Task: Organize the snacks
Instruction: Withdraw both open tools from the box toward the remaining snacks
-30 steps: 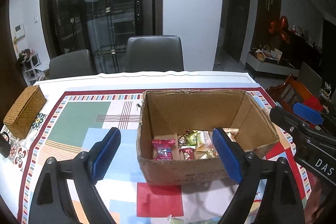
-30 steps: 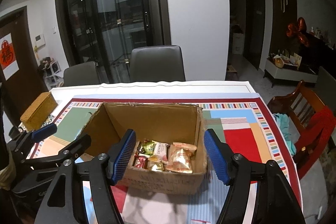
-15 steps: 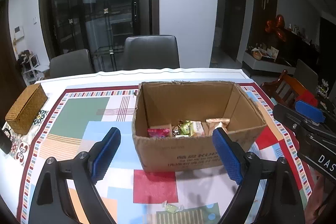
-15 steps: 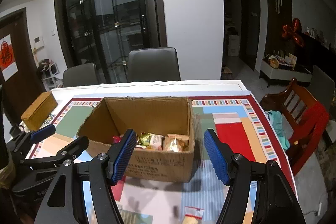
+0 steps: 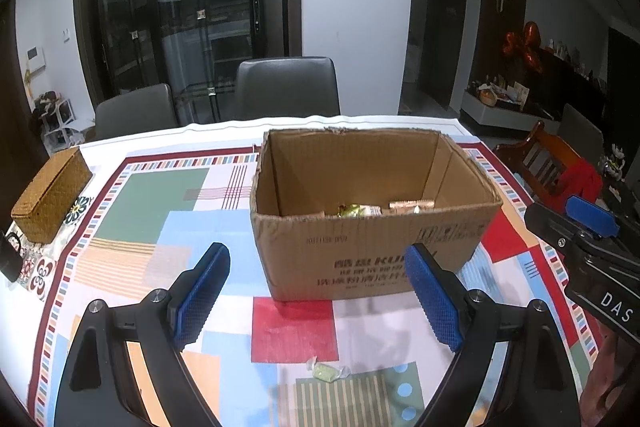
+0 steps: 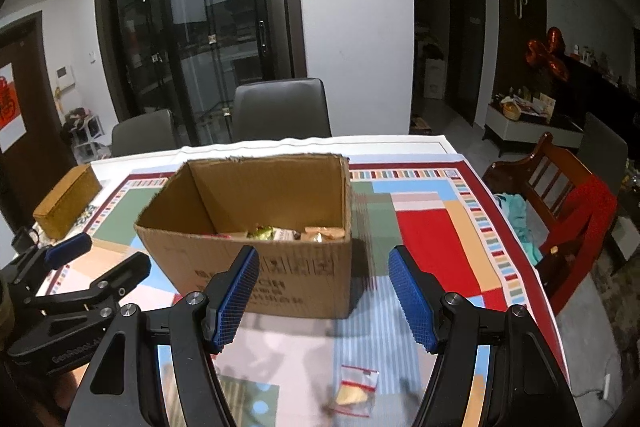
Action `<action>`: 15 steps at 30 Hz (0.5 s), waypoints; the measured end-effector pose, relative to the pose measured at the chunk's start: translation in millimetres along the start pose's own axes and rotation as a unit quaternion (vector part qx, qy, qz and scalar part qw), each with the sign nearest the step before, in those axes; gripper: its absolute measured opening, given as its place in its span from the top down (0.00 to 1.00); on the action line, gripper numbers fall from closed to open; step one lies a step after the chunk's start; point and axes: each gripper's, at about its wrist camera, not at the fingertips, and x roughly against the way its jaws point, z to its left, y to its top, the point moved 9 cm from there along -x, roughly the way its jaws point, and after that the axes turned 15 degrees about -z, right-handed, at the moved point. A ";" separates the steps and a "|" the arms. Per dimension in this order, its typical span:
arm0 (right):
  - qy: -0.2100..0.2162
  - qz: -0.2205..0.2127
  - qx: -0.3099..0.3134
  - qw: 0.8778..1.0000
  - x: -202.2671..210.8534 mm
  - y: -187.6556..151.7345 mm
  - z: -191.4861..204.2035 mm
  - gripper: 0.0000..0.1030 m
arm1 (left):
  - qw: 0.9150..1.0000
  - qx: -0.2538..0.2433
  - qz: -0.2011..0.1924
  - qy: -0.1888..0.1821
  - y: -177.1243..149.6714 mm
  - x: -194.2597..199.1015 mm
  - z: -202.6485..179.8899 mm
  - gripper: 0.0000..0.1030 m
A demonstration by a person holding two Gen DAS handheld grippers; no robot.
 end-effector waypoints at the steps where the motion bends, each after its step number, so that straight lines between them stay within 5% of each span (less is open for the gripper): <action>1: -0.001 0.001 0.000 1.000 0.4 -2.9 -0.9 0.34 | 1.000 0.000 0.001 -0.001 -2.5 0.3 -0.6 0.13; 15: -0.030 0.024 -0.016 0.999 3.8 -43.5 -14.3 0.34 | 1.000 0.001 0.024 -0.015 -45.3 -4.1 -9.1 0.13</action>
